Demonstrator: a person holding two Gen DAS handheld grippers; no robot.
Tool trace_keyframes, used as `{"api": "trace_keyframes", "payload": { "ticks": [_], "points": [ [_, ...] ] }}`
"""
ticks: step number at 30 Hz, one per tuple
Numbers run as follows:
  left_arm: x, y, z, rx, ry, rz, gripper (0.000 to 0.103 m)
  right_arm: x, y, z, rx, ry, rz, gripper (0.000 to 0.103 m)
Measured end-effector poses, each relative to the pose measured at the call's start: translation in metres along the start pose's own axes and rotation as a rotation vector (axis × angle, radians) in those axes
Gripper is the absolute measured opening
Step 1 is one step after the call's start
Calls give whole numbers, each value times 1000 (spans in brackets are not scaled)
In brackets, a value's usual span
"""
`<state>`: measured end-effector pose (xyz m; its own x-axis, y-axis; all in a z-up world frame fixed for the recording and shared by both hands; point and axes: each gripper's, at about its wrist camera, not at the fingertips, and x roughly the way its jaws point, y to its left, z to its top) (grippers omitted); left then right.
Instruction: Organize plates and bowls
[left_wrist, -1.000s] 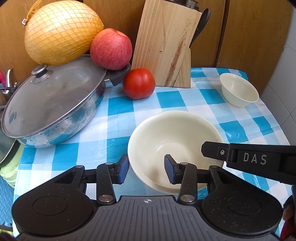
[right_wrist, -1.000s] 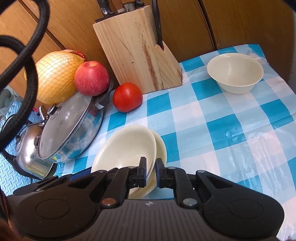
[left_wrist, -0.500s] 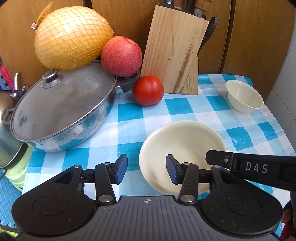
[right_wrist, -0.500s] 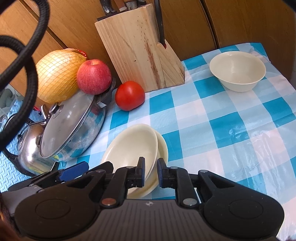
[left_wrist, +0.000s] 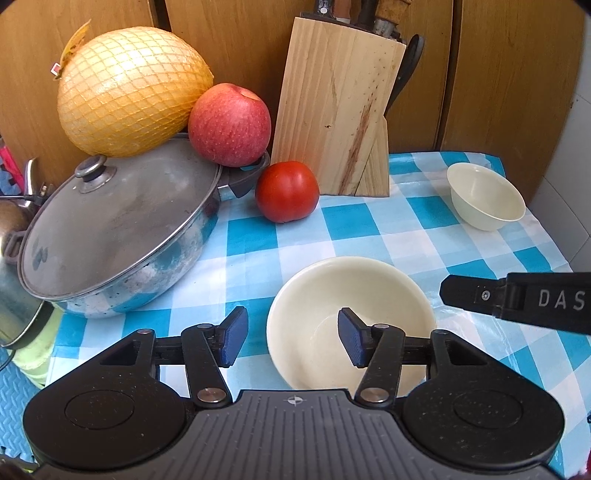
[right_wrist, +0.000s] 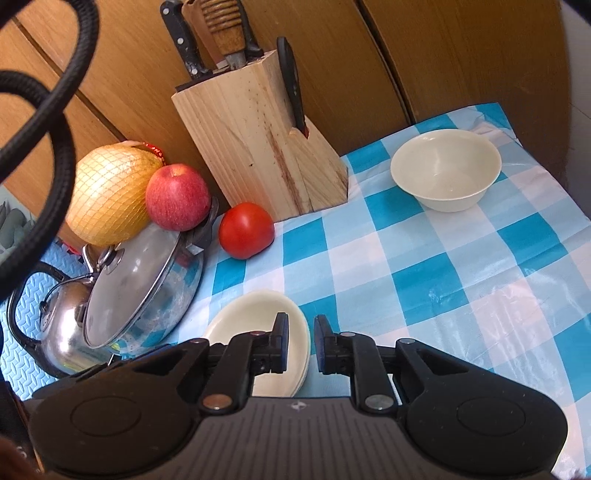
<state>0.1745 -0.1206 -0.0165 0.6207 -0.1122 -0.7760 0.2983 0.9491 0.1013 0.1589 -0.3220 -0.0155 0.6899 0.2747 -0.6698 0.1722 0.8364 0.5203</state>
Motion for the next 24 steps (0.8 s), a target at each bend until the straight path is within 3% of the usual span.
{"api": "trace_keyframes", "payload": {
  "ticks": [13, 24],
  "points": [
    [10, -45, 12, 94, -46, 31, 71, -3, -40, 20, 74, -52, -76, 17],
    [20, -82, 29, 157, -68, 16, 71, -4, -72, 37, 124, -77, -117, 17]
  ]
}}
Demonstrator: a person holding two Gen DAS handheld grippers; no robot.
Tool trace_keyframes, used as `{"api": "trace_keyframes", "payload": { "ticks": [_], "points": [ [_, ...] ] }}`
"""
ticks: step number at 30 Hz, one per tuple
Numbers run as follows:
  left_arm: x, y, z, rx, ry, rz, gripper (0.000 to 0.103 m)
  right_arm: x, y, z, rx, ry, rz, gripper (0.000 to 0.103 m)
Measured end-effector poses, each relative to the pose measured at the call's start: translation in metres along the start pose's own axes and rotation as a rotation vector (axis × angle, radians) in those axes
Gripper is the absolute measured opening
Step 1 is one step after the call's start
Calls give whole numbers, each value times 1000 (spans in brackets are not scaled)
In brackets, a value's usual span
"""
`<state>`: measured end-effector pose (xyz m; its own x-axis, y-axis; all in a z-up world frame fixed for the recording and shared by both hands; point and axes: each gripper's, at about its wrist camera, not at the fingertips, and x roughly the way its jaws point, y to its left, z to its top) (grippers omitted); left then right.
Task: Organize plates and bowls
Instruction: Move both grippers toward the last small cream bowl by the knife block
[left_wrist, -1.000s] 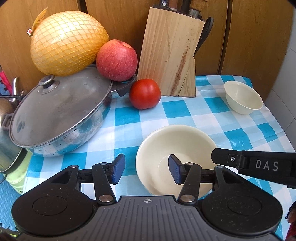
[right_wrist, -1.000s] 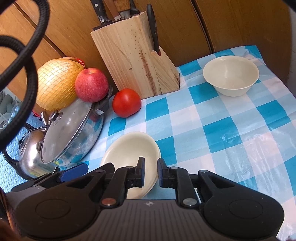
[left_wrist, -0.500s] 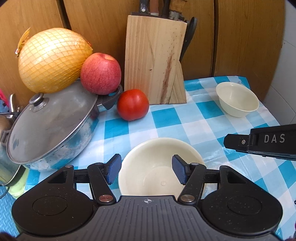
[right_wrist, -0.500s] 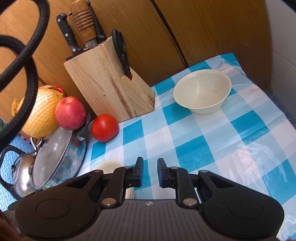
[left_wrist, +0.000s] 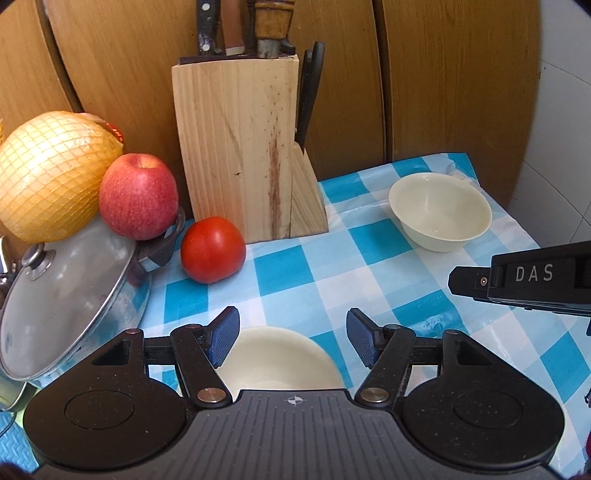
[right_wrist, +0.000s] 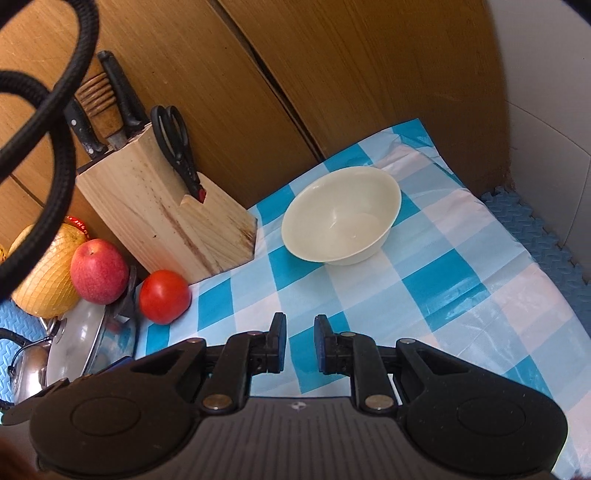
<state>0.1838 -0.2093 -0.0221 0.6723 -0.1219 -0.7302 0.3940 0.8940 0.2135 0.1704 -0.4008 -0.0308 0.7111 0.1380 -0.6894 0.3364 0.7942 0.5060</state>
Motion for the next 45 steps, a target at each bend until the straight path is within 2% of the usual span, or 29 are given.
{"api": "trace_keyframes", "payload": {
  "ticks": [12, 36, 45],
  "points": [
    [11, -21, 13, 29, -6, -11, 71, 4, -15, 11, 18, -8, -11, 17],
    [14, -23, 15, 24, -3, -30, 71, 6, -16, 12, 26, -10, -11, 17],
    [13, -25, 24, 13, -25, -48, 71, 7, -18, 17, 43, -31, -3, 17]
  ]
}}
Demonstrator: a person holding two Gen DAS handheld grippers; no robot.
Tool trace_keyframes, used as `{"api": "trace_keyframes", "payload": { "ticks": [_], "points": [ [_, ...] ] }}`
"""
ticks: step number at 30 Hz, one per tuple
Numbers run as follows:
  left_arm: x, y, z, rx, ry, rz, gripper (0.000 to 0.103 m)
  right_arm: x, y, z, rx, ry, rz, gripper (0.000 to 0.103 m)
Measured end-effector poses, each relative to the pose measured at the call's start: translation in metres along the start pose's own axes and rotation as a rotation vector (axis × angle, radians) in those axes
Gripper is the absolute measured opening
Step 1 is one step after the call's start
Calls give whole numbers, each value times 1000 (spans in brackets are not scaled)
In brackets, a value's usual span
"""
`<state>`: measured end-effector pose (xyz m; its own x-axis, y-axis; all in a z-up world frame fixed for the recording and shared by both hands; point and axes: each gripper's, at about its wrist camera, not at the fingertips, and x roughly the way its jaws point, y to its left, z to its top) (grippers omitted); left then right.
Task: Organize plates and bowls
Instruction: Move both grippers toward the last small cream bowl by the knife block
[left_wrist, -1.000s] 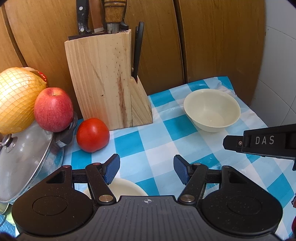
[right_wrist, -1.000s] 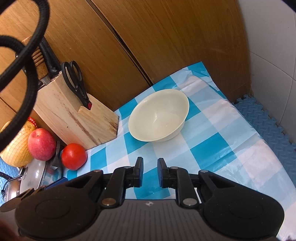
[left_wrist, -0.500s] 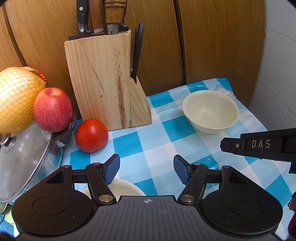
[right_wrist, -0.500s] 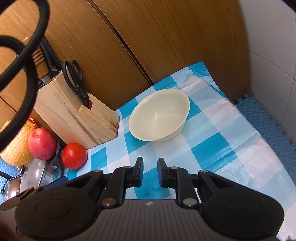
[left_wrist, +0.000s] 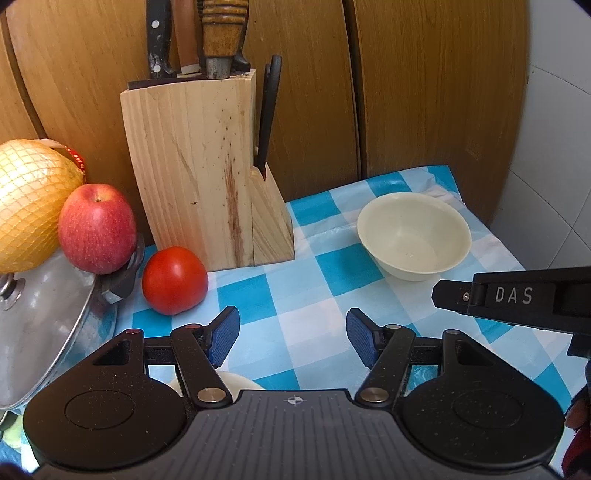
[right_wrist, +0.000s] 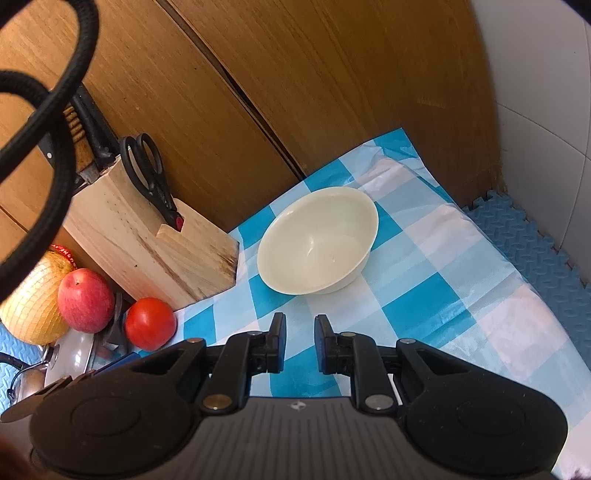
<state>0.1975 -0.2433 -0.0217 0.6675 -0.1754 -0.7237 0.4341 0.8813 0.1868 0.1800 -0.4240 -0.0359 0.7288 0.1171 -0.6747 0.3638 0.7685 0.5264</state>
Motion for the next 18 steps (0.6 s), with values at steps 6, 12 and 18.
{"api": "trace_keyframes", "payload": {
  "ticks": [6, 12, 18],
  "points": [
    [7, -4, 12, -19, -13, -34, 71, 1, -6, 15, 24, -51, -9, 17],
    [27, -9, 24, -49, 16, -76, 71, 7, -16, 26, 78, -84, -30, 17],
    [48, -23, 39, -65, 38, -90, 71, 17, -22, 36, 85, -90, -57, 21]
  ]
}}
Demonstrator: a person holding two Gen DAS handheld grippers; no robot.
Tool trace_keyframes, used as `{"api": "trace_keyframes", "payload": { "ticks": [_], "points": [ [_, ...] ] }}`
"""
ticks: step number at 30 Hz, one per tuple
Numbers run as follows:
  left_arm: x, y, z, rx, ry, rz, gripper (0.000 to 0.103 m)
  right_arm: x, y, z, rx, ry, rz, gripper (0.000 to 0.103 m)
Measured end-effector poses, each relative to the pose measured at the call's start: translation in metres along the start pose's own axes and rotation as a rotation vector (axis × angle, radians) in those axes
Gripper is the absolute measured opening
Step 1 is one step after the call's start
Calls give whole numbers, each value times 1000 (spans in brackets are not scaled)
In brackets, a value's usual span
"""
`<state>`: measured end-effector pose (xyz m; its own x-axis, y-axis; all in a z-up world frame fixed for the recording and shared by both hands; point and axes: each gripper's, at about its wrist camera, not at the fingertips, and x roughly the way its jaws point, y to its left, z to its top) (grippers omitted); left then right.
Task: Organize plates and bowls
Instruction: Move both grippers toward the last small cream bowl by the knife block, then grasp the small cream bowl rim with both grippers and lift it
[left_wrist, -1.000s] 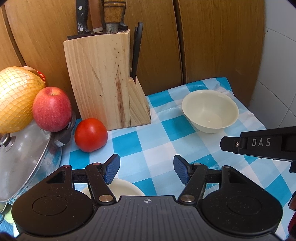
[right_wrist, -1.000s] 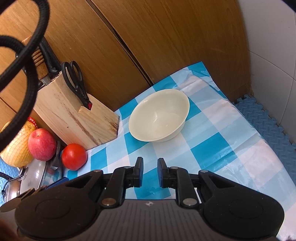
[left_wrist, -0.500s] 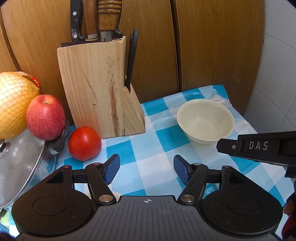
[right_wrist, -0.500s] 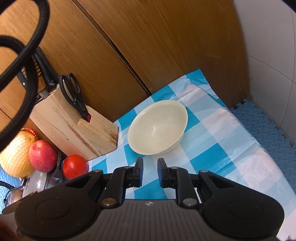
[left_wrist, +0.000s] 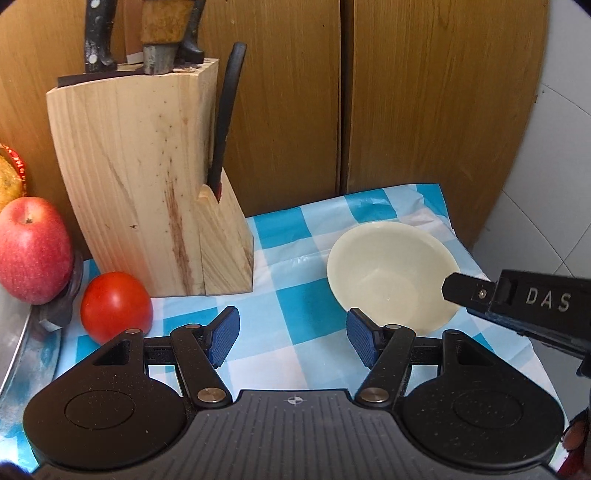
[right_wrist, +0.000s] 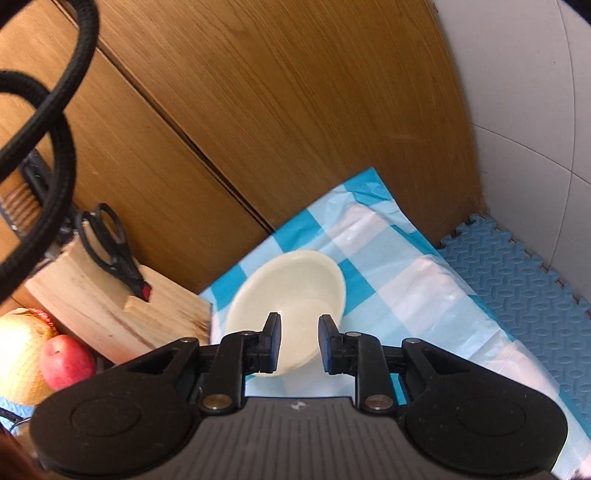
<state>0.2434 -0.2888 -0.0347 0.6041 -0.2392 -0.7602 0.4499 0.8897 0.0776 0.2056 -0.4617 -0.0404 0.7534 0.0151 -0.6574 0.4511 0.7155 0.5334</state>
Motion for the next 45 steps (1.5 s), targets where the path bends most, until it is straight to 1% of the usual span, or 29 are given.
{"api": "trace_keyframes", "payload": {
  "ticks": [5, 8, 10, 12, 13, 14, 15, 16, 17, 18, 21, 27, 36, 45],
  "points": [
    [20, -15, 5, -2, 8, -2, 73, 12, -14, 4, 27, 12, -27, 22],
    [33, -22, 5, -2, 26, 1, 70, 22, -20, 4, 51, 37, -25, 22],
    [39, -21, 7, -36, 37, -26, 66, 26, -22, 3, 63, 50, -23, 22],
    [43, -20, 9, -57, 44, -56, 59, 28, -21, 3, 41, 53, -20, 21],
    [45, -22, 9, -50, 46, -53, 58, 28, -21, 3, 29, 56, -21, 21],
    [46, -23, 8, -39, 50, -47, 54, 28, -20, 3, 25, 59, -18, 18],
    [48, -25, 7, -27, 57, -45, 50, 28, -20, 3, 25, 63, -12, 13],
    [49, -26, 5, -18, 65, -51, 47, 29, -20, 2, 27, 69, -8, 13],
    [50, -26, 4, -14, 74, -63, 41, 29, -19, 2, 28, 77, -4, 13],
    [50, -25, 2, -14, 78, -70, 37, 29, -18, 1, 27, 84, 0, 11],
    [47, -23, -1, -10, 75, -71, 34, 27, -16, -1, 19, 96, 2, 11],
    [29, -14, -7, 3, 48, -49, 31, 17, -5, -7, -9, 114, 33, 10],
    [-23, 8, -19, 24, -22, 14, 31, -11, 22, -23, -51, 117, 110, 11],
    [-67, 39, -36, -21, -56, 44, 32, -36, 52, -50, -95, 129, 178, 11]
  ]
}}
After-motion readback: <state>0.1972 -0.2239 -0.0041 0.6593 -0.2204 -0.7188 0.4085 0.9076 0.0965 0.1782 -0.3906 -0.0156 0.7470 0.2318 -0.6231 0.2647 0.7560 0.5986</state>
